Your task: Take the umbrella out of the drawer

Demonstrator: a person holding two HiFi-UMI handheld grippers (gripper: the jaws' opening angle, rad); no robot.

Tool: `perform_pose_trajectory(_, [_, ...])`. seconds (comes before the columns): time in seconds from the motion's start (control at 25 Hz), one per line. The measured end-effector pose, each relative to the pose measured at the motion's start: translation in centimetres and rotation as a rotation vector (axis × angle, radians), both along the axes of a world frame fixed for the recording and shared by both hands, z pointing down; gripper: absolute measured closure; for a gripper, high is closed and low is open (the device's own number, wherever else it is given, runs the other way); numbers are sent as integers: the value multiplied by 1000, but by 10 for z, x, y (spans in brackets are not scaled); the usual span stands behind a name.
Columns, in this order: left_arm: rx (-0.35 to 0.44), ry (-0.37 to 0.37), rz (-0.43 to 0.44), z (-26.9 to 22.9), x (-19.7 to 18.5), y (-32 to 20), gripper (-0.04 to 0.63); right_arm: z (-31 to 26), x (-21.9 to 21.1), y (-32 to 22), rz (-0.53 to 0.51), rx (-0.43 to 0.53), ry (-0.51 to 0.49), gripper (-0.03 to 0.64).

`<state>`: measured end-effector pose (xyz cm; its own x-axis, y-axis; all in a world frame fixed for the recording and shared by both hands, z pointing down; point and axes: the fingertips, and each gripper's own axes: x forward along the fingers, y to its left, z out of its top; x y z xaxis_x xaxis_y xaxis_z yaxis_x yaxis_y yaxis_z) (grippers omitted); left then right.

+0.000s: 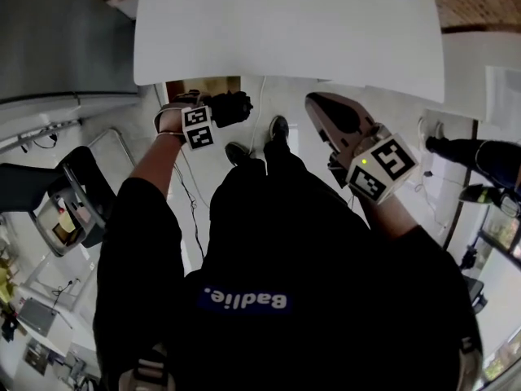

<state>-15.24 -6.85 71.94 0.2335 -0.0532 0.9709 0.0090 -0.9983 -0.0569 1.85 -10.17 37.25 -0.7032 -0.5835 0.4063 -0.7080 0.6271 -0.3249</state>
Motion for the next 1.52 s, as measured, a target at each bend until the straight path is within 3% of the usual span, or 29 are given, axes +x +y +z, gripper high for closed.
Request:
perform_pose_trajectory(0.52, [44, -24, 35, -92, -34, 12, 374, -51, -39, 4, -58, 142, -109, 588])
perform_pose_trajectory(0.96, [64, -63, -28, -158, -44, -39, 374, -81, -46, -30, -167, 202, -169, 588])
perform_pose_trajectory(1.52, [90, -136, -37, -152, -1, -131, 374, -68, -10, -69, -188, 174, -159, 588])
